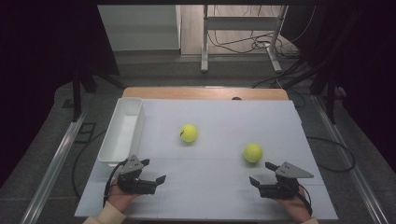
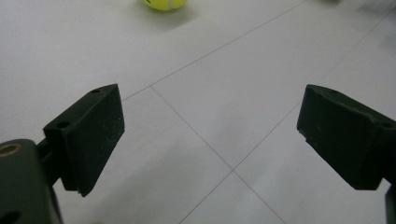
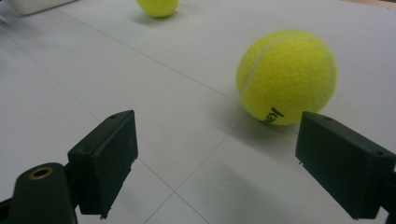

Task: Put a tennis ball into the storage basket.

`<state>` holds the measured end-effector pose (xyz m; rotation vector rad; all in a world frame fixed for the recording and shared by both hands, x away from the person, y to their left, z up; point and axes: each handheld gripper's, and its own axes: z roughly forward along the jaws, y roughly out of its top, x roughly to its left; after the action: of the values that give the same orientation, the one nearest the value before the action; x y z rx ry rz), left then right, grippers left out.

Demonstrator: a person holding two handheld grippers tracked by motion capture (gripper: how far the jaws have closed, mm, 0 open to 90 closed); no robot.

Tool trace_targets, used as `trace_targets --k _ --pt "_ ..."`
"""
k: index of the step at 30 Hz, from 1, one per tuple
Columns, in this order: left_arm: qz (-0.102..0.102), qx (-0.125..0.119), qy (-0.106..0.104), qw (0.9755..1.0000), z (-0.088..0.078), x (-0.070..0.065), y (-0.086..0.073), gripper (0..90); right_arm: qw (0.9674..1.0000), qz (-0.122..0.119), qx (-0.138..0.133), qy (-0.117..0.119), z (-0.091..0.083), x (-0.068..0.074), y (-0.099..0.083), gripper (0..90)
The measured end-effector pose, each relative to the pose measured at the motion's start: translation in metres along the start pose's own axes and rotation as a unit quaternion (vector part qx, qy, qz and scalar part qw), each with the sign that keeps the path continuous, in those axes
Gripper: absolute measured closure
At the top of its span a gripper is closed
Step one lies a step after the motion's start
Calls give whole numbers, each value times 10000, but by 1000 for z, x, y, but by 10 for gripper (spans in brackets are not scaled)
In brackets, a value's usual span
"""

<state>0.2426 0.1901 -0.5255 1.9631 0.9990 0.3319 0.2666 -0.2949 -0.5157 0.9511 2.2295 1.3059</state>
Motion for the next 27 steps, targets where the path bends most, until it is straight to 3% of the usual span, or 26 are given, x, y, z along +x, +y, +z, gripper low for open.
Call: trace_targets --k 5,13,27 --pt "-69 -26 -24 10000 -1 0 0 85 10000 -12 -40 0 -1 2 1 134" --pt "-9 28 -14 10000 0 -2 1 83 10000 -32 -34 -25 -1 2 2 134" --pt "-1 -47 -50 10000 -4 -7 14 86 9999 -91 -52 -5 2 2 5 134"
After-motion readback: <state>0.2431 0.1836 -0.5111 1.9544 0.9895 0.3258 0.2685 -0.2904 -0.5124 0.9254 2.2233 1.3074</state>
